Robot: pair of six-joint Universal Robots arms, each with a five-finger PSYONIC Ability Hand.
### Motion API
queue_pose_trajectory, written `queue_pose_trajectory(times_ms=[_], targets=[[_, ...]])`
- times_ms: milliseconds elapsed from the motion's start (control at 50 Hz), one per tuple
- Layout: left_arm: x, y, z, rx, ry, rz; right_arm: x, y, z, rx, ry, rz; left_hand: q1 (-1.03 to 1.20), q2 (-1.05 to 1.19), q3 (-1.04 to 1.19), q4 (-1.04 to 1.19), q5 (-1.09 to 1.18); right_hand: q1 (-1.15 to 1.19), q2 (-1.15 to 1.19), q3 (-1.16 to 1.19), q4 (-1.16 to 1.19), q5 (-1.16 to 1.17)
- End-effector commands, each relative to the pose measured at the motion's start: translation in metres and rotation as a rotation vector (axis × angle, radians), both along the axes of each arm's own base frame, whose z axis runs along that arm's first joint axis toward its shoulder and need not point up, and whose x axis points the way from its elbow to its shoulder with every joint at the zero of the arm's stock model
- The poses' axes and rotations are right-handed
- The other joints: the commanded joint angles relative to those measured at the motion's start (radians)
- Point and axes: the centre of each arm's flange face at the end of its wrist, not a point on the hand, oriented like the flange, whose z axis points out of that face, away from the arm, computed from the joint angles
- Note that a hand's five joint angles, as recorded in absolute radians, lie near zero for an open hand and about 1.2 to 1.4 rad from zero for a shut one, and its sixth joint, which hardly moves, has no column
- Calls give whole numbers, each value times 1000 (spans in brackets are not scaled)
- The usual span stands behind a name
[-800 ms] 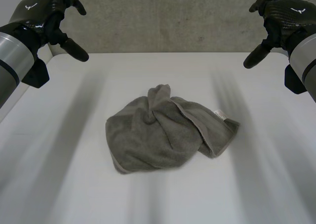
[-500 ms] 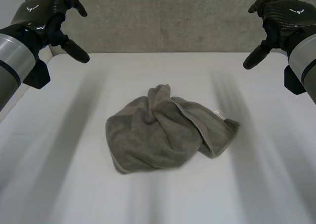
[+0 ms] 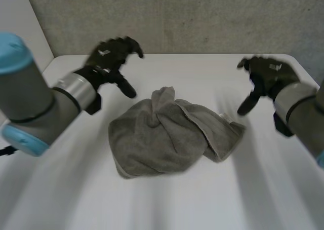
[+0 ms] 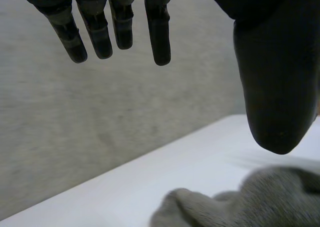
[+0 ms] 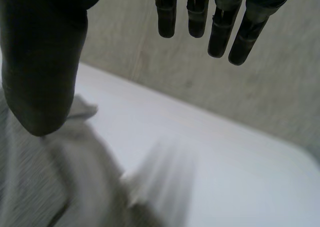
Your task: Fold the towel.
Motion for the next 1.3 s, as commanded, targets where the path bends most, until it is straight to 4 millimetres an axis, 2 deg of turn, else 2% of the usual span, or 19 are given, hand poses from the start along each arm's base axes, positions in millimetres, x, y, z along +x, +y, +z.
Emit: queue_pose_trajectory(times_ms=[20, 120, 280, 460, 620, 660, 700, 720, 760, 800, 820, 860, 900, 980, 1020, 1100, 1200, 1220, 1300], targets=[[-44, 4, -41, -129, -139, -154, 0, 13, -56, 148, -59, 9, -47, -40, -44, -47, -15, -59, -78, -66, -86, -67], [-61, -4, -68, -193, -230, -184, 4, 18, -94, 222, -91, 37, -38, -31, -35, -38, -7, -59, -78, -66, -86, -67], [-75, -16, -96, -193, -263, -206, 21, 30, -127, 314, -116, 67, 9, 16, 12, 9, 40, -59, -78, -66, -86, -67], [-82, -17, -107, -196, -255, -262, 36, 30, -145, 303, -136, 101, 161, 168, 164, 161, 193, 52, 32, 44, 24, 44], [-89, -14, -109, -207, -243, -328, 39, 24, -150, 300, -142, 100, 255, 262, 258, 255, 287, 489, 470, 482, 462, 481], [-90, -13, -110, -210, -241, -338, 40, 21, -147, 289, -144, 98, 308, 315, 311, 308, 340, 731, 712, 724, 704, 723], [-93, -13, -112, -211, -238, -363, 39, 19, -145, 278, -144, 96, 501, 508, 504, 501, 533, 846, 827, 839, 819, 838], [-93, -13, -112, -211, -238, -363, 39, 19, -145, 278, -144, 96, 502, 509, 505, 502, 534, 847, 828, 840, 820, 839], [-93, -12, -114, -205, -238, -376, 39, 15, -140, 259, -145, 94, 573, 580, 576, 573, 604, 1072, 1053, 1065, 1045, 1064], [-95, -9, -113, -200, -235, -412, 38, 14, -138, 250, -147, 94, 791, 799, 795, 791, 823, 1162, 1143, 1155, 1135, 1154], [-95, -9, -113, -200, -235, -412, 39, 14, -134, 242, -152, 103, 793, 800, 796, 793, 824, 1163, 1144, 1156, 1136, 1155], [-96, -7, -106, -210, -229, -440, 39, 14, -129, 229, -152, 111, 1044, 1051, 1047, 1044, 1075, 1163, 1144, 1156, 1136, 1155], [-96, -8, -102, -220, -226, -437, 39, 14, -124, 214, -146, 117, 1115, 1122, 1118, 1115, 1146, 1163, 1144, 1156, 1136, 1155], [-91, -12, -94, -228, -224, -420, 39, 19, -103, 144, -93, 180, 1115, 1122, 1118, 1115, 1147, 1163, 1144, 1156, 1136, 1155], [-83, -18, -73, -259, -217, -391, 38, 19, -96, 116, -68, 212, 1115, 1122, 1118, 1115, 1147, 1163, 1144, 1156, 1136, 1155], [-67, -27, -58, -270, -217, -347, 31, 13, -84, 65, -8, 255, 1115, 1122, 1118, 1115, 1147, 1163, 1144, 1156, 1136, 1155], [-55, -25, -30, -298, -213, -293, 34, 15, -44, -30, 130, 391, 1115, 1122, 1118, 1115, 1147, 1163, 1144, 1156, 1136, 1155], [-53, -26, -23, -310, -210, -268, 34, 15, -44, -30, 130, 392, 1115, 1122, 1118, 1115, 1147, 1163, 1144, 1156, 1136, 1155], [-50, -35, -11, -353, -203, -204, 46, -6, -16, -151, 179, 429, 1115, 1122, 1118, 1115, 1147, 1163, 1144, 1156, 1136, 1155]])
